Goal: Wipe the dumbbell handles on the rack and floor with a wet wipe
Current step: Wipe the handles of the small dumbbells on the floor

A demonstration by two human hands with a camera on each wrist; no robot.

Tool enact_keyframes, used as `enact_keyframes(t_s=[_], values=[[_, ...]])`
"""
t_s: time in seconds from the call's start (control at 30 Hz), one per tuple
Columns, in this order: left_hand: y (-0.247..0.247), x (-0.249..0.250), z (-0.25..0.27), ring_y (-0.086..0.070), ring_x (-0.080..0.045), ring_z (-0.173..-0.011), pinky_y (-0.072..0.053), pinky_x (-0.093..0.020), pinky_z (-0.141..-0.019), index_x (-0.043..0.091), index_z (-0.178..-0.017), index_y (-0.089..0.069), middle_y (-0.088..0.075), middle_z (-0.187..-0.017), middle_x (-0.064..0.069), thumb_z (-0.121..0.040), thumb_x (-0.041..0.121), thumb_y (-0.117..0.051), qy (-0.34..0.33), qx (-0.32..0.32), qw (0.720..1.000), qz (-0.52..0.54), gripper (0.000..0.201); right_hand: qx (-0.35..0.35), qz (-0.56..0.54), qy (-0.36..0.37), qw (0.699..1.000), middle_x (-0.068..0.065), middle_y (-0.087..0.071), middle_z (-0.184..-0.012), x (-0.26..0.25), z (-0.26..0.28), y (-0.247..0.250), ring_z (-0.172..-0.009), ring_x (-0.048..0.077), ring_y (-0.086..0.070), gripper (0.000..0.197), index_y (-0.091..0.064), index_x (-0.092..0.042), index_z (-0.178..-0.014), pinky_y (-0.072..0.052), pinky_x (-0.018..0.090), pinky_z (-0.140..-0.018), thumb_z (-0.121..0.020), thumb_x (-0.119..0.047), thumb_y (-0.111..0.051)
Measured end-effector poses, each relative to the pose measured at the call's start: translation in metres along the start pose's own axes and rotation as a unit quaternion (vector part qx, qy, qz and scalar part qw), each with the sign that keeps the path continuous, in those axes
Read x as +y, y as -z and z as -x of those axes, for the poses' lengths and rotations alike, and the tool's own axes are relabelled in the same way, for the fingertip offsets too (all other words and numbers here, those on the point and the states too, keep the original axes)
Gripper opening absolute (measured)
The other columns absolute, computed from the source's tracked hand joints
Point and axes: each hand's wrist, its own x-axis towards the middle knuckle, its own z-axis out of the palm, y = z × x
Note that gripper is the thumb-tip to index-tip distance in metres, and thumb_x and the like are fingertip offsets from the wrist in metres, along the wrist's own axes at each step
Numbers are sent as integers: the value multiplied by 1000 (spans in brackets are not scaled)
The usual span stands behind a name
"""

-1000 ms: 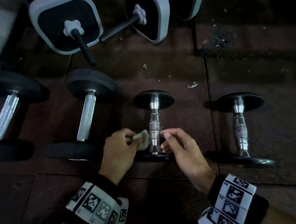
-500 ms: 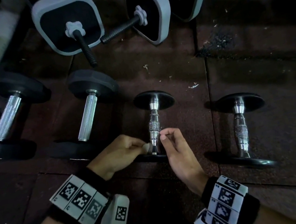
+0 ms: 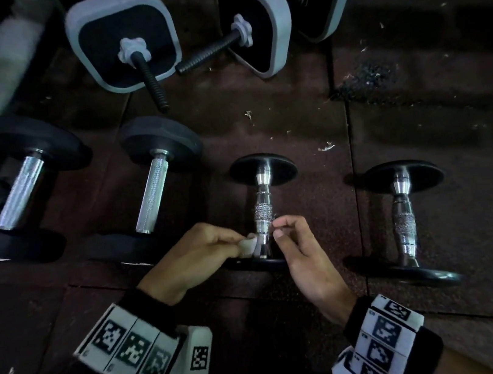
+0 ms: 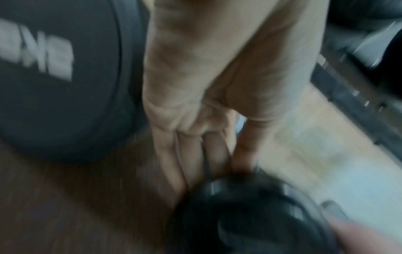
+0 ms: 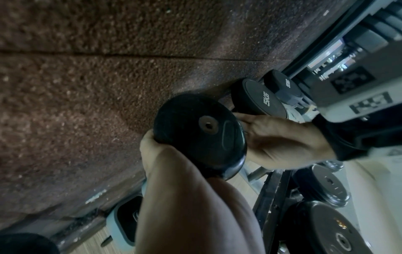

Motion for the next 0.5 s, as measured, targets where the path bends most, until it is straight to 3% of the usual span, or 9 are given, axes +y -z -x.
enact_keyframes(t_s=[0.13, 0.23, 0.3, 0.4, 0.43, 0.5], values=[[-2, -1, 9, -69, 1, -95, -48, -12, -88, 24, -104, -77, -77, -94, 12, -94, 17, -65, -61, 52, 997, -16, 17, -18, -17, 29, 999, -12, -62, -120, 1, 4, -2, -112, 1, -62, 29, -54, -38, -122, -50, 25, -98, -95, -37, -62], [-9, 0, 9, -71, 0, -90, -50, -10, -82, 17, -106, -72, -77, -93, 9, -94, 6, -63, -112, 107, 988, 25, 18, -87, -42, 48, 994, -13, -61, -131, -12, 4, 8, -114, 5, -64, 48, -53, -36, -137, -51, 20, -94, -91, -35, -66], [-12, 1, 7, -73, -5, -88, -53, -16, -83, 17, -106, -69, -77, -91, 5, -93, 9, -65, -127, 136, 981, 54, 15, -104, -11, 53, 993, -9, -62, -130, -19, -3, 17, -117, 4, -61, 34, -64, -31, -128, -49, 18, -97, -94, -30, -66], [-20, -2, 2, -72, -10, -82, -54, -20, -78, 19, -101, -64, -76, -85, 1, -89, 17, -72, -134, 192, 967, 96, 15, -47, 36, 72, 996, -10, -64, -125, -19, -16, 26, -122, 1, -56, 7, -74, -26, -96, -44, 28, -106, -91, -30, -71], [-25, -5, 0, -71, -9, -80, -53, -18, -76, 19, -100, -63, -75, -83, 1, -88, 19, -73, -136, 221, 961, 97, 16, -21, 22, 70, 997, -9, -68, -120, -18, -21, 28, -117, 4, -61, 6, -74, -22, -92, -48, 30, -100, -92, -27, -71], [-35, -9, -6, -67, -4, -79, -49, -12, -72, 18, -103, -62, -72, -84, 2, -90, 21, -71, -129, 268, 951, 80, 16, 60, -40, 39, 997, 0, -76, -100, -14, -36, 36, -93, 14, -71, 8, -70, -14, -95, -56, 30, -76, -96, -22, -67]])
